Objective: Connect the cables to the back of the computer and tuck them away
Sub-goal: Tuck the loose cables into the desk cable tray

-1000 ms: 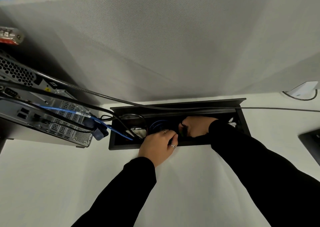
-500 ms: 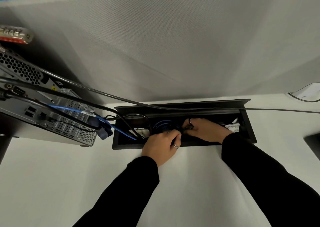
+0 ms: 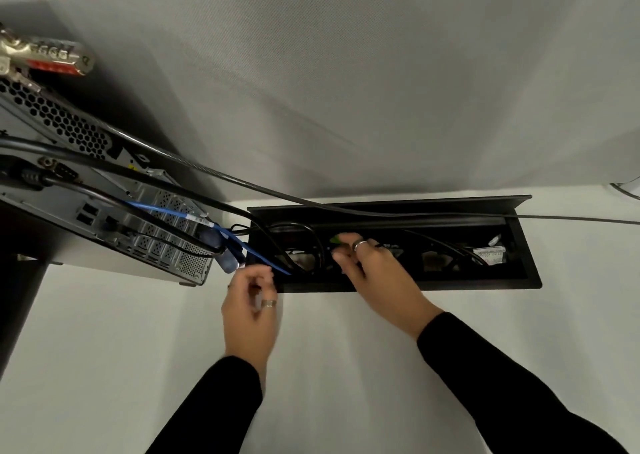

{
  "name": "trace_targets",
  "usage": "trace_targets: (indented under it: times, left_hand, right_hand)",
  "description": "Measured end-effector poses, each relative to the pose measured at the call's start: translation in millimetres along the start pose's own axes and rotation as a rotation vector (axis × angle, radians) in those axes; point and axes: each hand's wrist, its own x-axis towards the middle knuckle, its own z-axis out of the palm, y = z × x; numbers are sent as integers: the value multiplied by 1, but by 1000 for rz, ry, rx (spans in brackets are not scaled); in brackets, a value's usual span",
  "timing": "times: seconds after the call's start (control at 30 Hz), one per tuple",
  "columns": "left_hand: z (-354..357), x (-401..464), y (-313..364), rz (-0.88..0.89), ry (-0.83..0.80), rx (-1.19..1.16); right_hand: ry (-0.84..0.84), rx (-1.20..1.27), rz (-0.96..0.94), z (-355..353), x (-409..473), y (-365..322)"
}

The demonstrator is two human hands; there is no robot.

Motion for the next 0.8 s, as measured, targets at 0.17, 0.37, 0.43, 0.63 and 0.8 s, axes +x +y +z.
trace_targets:
  times: [0.17, 0.37, 0.43, 0.63, 0.8]
  left_hand:
    - [1, 22, -9, -127, 27, -113]
    - [1, 40, -22, -189, 67, -60]
    - [2, 40, -22, -237, 47, -77]
    - [4, 38, -16, -305, 23, -184]
    - [4, 38, -17, -294, -5, -157]
  right_hand:
    - [2, 37, 60, 15, 19, -10]
    - [-92, 82, 52, 17, 28, -10]
    - [-129, 91, 58, 17, 32, -11]
    - [-232, 72, 36, 17, 43, -12]
    - [-287, 21, 21, 25, 52, -10]
